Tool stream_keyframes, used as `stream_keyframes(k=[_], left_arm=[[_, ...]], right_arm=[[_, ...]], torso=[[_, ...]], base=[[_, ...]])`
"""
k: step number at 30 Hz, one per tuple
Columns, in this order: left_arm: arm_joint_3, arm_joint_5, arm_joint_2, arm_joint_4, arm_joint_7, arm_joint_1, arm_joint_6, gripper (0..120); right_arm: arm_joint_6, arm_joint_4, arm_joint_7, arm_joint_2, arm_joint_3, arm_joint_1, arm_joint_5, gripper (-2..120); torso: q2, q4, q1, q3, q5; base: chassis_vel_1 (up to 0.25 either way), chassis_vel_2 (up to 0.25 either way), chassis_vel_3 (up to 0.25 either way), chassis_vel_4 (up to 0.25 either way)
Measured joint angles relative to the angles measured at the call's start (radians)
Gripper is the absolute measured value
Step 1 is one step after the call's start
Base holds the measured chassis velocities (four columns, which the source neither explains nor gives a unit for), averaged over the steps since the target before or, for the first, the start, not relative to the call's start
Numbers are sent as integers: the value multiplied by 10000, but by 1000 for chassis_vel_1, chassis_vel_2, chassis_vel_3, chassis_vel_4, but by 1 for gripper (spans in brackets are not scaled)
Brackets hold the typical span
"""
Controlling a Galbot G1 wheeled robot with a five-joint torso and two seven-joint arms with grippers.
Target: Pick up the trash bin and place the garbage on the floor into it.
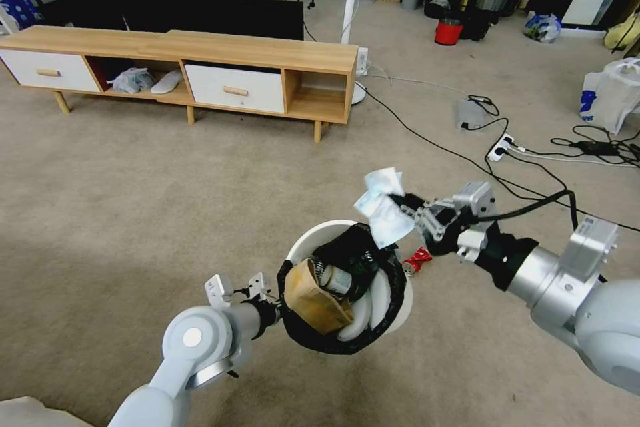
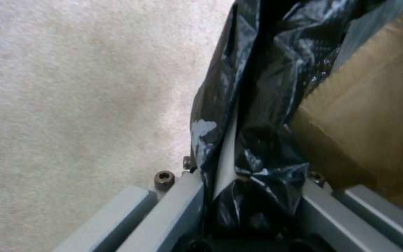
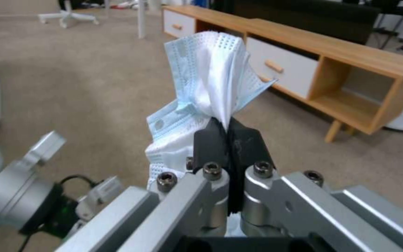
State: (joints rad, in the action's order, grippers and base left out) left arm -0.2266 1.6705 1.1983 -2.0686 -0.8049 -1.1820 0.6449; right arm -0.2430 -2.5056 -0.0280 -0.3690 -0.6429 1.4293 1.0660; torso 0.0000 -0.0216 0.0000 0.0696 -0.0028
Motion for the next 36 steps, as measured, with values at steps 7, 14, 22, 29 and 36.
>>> stream_keyframes(k=[7, 14, 22, 29, 36], left_arm=[[112, 260, 265, 15, -305, 133, -81, 0], [127, 387, 418, -2, -402, 153, -98, 0], [116, 435, 544, -42, -439, 157, -104, 0], [83, 502, 546, -142, -475, 89, -90, 0], [23, 535, 523, -245, -498, -65, -76, 0]], right_arm=[[208, 12, 593, -58, 465, 308, -670, 0], [283, 54, 958, -187, 1012, 253, -1175, 0], [302, 401, 1156, -422, 1425, 345, -1627, 0], [389, 806, 1260, -588, 1493, 400, -1934, 0], [523, 1227, 1378, -764, 1565, 428, -2278, 0]], torso=[[0, 0, 0, 0, 0], [0, 0, 0, 0, 0], [0, 1, 0, 0, 0], [0, 0, 0, 0, 0], [0, 0, 0, 0, 0]], base=[[0, 0, 0, 0], [0, 0, 0, 0], [0, 0, 0, 0], [0, 0, 0, 0], [0, 0, 0, 0]])
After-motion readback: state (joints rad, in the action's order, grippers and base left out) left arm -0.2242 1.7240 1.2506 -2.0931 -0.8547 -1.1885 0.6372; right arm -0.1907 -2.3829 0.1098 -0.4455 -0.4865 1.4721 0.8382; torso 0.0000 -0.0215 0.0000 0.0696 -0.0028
